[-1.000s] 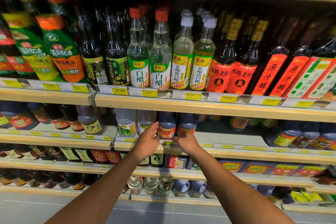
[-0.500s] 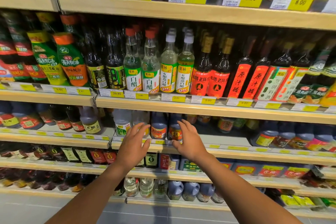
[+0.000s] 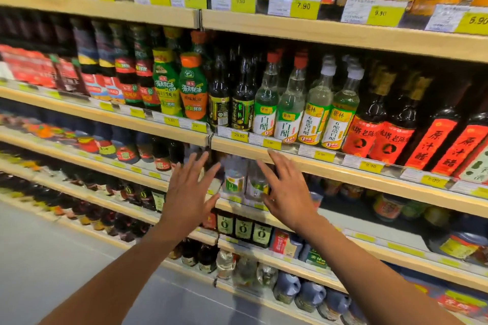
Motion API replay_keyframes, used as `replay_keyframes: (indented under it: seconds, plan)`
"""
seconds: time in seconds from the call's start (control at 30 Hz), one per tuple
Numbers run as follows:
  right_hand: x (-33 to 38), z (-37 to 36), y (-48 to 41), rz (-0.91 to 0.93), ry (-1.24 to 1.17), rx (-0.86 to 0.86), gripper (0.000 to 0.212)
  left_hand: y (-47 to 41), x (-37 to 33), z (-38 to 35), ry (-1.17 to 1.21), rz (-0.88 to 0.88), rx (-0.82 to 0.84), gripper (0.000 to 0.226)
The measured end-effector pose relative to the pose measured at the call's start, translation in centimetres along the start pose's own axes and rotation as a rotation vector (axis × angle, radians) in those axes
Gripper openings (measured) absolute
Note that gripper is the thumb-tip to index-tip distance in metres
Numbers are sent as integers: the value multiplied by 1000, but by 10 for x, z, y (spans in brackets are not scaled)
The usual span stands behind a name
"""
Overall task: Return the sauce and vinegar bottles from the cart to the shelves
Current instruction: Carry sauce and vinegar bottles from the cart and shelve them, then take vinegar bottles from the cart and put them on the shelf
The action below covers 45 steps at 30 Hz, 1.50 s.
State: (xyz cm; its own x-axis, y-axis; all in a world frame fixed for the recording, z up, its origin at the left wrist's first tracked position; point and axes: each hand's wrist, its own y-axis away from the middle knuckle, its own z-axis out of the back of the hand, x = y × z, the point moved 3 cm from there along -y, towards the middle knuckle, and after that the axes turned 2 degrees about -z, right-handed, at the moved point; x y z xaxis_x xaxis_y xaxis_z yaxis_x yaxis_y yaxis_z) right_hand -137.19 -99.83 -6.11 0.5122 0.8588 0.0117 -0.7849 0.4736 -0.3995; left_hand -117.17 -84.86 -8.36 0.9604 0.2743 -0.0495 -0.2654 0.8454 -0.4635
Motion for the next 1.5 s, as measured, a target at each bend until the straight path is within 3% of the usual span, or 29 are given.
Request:
replay_keyframes:
  seconds: [0.2,0.6,0.83,1.23,1.5]
  plan:
    - [111,-12,-73,106,-65,-35,91,51,106,40,-99,163,-27,77]
    - [404,-59,-167,318,-233,-66,86,214,350,147,-196,449,-75,75]
    - [525,-85,-217,393,-319,-65,92,281,457,180,-211,609,-77,73]
    - [668,-160,-359,575,-437,5,93,287,633,189,-300,766,-88,73]
    - [787,-224,-468,640,-626,191,93,284,751,186,-215,1003,-135,76]
